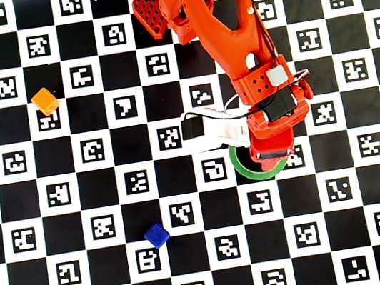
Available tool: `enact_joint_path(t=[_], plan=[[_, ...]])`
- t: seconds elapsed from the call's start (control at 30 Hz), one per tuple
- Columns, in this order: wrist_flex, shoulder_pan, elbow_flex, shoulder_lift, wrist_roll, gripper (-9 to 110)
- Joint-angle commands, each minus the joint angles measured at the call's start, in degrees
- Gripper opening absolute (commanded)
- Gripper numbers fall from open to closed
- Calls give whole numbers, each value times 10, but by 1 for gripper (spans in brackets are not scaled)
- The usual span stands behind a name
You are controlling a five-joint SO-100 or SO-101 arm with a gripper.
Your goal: Grab the red cube then put it in the green circle then put the blue cube on top and finally the orange cube on top
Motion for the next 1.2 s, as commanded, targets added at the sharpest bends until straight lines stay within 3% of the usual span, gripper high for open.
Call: enact_joint_path(t=[0.0, 0.63, 1.0, 1.17], plan=[[-5, -4, -2, 9, 4, 3], [-32, -23, 25, -9, 4, 3], [-33, -25, 30, -4, -15, 9], [-33, -25, 32, -2, -19, 17]])
